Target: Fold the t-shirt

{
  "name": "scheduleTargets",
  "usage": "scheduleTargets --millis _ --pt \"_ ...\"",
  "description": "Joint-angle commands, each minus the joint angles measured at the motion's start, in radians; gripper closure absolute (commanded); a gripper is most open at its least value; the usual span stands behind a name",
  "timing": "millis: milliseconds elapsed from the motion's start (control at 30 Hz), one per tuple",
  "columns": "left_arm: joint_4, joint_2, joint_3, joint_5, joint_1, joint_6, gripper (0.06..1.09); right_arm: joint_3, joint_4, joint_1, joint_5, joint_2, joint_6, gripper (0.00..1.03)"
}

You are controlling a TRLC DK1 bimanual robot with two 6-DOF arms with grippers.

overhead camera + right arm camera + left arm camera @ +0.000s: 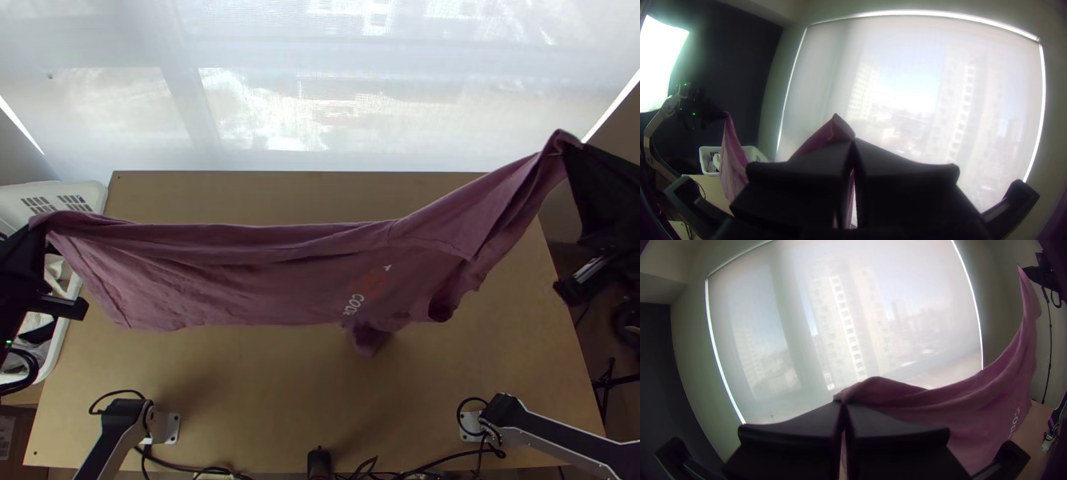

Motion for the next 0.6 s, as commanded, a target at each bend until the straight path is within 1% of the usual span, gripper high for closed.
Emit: scheduleTargets --millis 0,233,367,567 --pt "0.051 -0.008 -0.143 -0.001 0.000 -0.044 1.05 -0.193 0.065 0.004 -0.002 -0.040 0.017 1.00" --pt "0.167 0.036 -0.303 -0.004 -0.011 -0.050 1.05 -0.399 0.214 -0.026 -0.017 -0.010 0.013 1.00" --pt "0.247 0.074 -0.369 -0.016 -0.020 -0.060 1.05 -0.486 0.301 -0.095 -0.080 0.023 0.023 1.00" --pt "0.360 0.171 -0.425 -0.039 -0.020 -0.077 1.05 -0.555 0.407 -0.202 -0.132 0.110 0.051 1.00"
